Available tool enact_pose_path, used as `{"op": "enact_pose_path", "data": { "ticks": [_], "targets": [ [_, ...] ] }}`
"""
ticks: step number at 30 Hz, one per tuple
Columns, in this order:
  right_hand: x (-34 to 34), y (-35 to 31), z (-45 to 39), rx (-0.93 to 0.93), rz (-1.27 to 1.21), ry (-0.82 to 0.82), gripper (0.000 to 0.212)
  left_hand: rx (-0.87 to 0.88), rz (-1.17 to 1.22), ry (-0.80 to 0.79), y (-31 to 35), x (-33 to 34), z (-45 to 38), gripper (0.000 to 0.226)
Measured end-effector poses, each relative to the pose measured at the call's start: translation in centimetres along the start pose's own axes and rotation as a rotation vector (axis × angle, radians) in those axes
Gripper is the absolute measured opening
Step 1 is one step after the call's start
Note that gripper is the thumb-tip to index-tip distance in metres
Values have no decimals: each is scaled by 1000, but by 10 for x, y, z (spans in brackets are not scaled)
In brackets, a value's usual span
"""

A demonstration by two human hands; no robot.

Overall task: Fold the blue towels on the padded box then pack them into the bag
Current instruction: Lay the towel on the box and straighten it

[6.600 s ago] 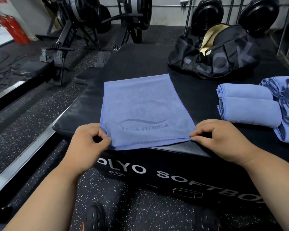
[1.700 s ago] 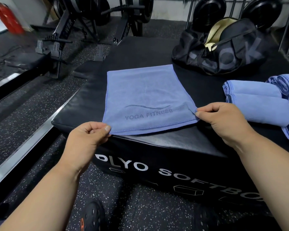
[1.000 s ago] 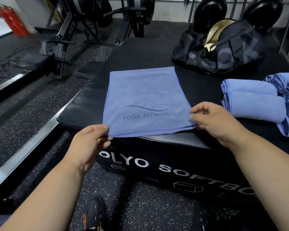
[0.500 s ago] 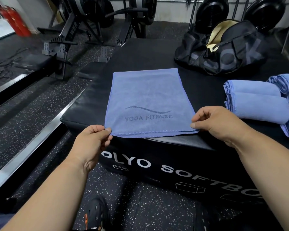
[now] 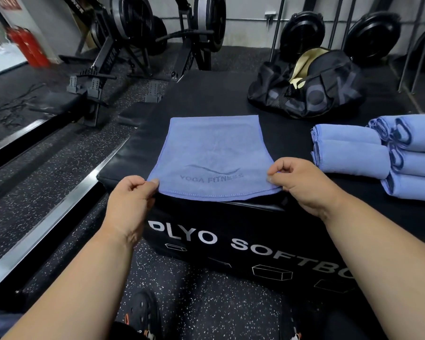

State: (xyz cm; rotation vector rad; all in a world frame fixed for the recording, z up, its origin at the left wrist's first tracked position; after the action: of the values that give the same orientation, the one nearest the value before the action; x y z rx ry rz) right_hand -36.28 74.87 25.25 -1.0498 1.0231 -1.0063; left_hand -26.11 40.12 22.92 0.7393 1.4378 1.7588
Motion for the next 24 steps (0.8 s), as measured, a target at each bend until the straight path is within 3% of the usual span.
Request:
{"op": "enact_pose_path", "data": {
  "ticks": [4, 9, 15, 24],
  "targets": [
    [10, -30, 34, 3, -376, -54, 24, 157, 1, -17, 37, 1, 40, 29],
    [33, -67, 83, -15, -563, -100, 16, 262, 24, -124, 78, 15, 100, 34],
    [77, -80, 157, 32, -604, -221, 10, 246, 54, -319, 91, 34, 181, 37],
    [100, -91, 237, 52, -654, -356, 15, 178, 134, -387, 88, 0, 261, 31]
  ]
}}
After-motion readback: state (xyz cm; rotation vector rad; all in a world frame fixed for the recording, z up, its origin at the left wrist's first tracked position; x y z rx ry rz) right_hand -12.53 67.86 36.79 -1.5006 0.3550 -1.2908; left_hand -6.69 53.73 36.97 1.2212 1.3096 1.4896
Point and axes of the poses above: each hand's wrist, its own z-axis away from the middle knuckle, its own x-axis out of the palm, y = z × x, the point moved 6 cm from there along -z, towards the middle knuckle, and after that the axes turned 7 degrees about -z, right-handed, at the moved point
